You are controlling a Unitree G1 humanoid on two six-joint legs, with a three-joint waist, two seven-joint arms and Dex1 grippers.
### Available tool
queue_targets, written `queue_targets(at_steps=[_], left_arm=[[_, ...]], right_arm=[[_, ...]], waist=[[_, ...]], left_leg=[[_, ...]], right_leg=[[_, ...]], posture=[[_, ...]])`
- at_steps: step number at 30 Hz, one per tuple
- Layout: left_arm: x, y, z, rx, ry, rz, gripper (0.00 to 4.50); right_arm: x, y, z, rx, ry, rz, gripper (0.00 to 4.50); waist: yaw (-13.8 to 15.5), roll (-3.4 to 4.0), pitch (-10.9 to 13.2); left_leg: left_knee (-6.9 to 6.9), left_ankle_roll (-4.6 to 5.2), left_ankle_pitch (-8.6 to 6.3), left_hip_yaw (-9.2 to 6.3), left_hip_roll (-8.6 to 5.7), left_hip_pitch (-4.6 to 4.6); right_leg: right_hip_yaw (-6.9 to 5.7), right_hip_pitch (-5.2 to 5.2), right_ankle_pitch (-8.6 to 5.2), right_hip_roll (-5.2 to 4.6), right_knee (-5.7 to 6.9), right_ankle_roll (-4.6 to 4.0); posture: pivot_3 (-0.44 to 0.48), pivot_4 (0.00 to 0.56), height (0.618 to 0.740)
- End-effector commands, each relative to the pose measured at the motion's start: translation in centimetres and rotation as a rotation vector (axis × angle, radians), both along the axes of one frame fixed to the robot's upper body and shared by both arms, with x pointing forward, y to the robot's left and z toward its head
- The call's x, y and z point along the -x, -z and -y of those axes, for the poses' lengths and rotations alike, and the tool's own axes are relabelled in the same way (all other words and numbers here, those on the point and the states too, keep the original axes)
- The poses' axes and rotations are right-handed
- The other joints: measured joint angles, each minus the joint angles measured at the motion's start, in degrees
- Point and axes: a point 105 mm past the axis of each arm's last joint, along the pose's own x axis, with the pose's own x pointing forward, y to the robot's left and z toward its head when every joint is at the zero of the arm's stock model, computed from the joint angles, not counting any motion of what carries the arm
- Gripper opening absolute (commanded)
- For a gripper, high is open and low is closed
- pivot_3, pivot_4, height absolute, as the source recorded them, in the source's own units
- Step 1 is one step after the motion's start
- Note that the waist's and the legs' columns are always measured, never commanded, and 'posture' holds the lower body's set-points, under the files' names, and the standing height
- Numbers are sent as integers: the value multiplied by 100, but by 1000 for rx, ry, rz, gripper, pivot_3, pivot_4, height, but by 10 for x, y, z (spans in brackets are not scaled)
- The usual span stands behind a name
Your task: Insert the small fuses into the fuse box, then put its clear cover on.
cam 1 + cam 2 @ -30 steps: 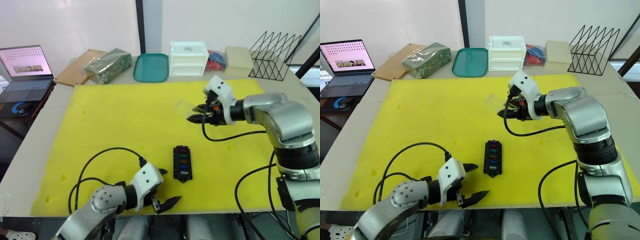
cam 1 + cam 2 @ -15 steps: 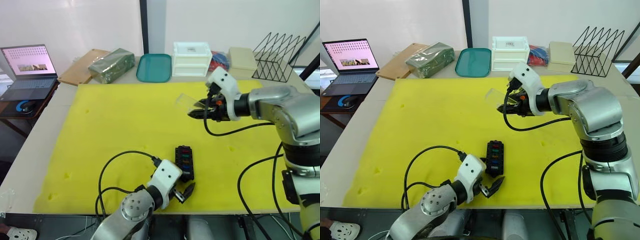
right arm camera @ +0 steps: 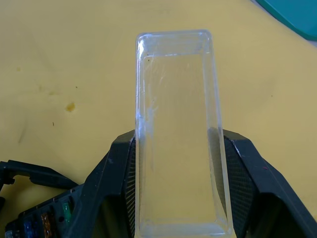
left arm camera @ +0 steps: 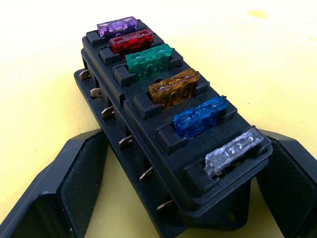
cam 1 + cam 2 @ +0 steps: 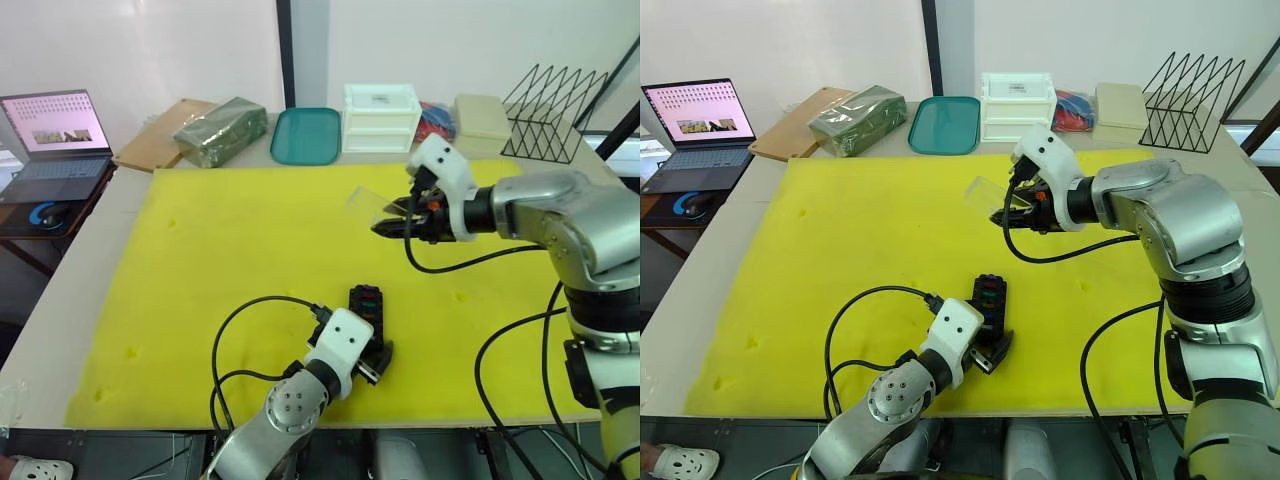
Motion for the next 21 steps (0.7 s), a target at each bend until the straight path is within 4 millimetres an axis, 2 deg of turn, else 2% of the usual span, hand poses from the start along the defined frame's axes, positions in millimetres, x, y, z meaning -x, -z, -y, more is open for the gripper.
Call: queue_targets(at_steps=[1, 2, 4, 8, 16, 19, 21], left_arm=[[-7, 3, -20, -55, -90, 17, 4109], [-8, 3, -23, -65, -93, 25, 3911], [-12, 2, -32, -89, -108, 42, 3241], [-16, -1, -45, -112, -131, 64, 3241], [-24, 6, -44, -129, -56, 57, 3241], [-33, 5, -51, -130, -8, 57, 3241], [-39, 3, -58, -138, 20, 69, 2918]], right_arm=[[3, -12, -5, 6, -33, 69, 1881], [3, -12, -6, 4, -35, 70, 1881], [2, -12, -7, 1, -38, 76, 1881], [1, -11, -7, 5, -40, 87, 1881], [0, -10, -9, 3, -41, 101, 1881], [-1, -9, -9, 8, -38, 112, 1881], [-1, -9, -9, 7, -37, 118, 1881]], waist=[[-4, 0, 0], [-5, 0, 0], [0, 0, 0], [-8, 0, 0], [3, 0, 0], [6, 0, 0], [5, 0, 0]], left_leg=[[-1, 0, 0, 0, 1, 0], [-2, 0, 0, 1, 1, 0], [-4, 0, 0, 1, 1, 0], [-6, 0, 0, 2, 2, 0], [-5, 0, 0, 4, 3, 0], [-5, -1, 0, 4, 3, 0], [-4, -2, 1, 4, 3, 0]], right_leg=[[0, -1, 0, 1, 0, 0], [1, -2, 0, 1, 0, 0], [1, -3, 0, 1, -1, 0], [3, -5, 0, 2, -1, 0], [3, -4, 0, 2, -1, 0], [3, -4, 0, 2, 0, 0], [2, -3, 0, 2, 0, 0]], posture=[[0, 150, 740], [0, 150, 740], [0, 150, 740], [0, 150, 740], [0, 150, 740], [0, 150, 740], [0, 150, 740]])
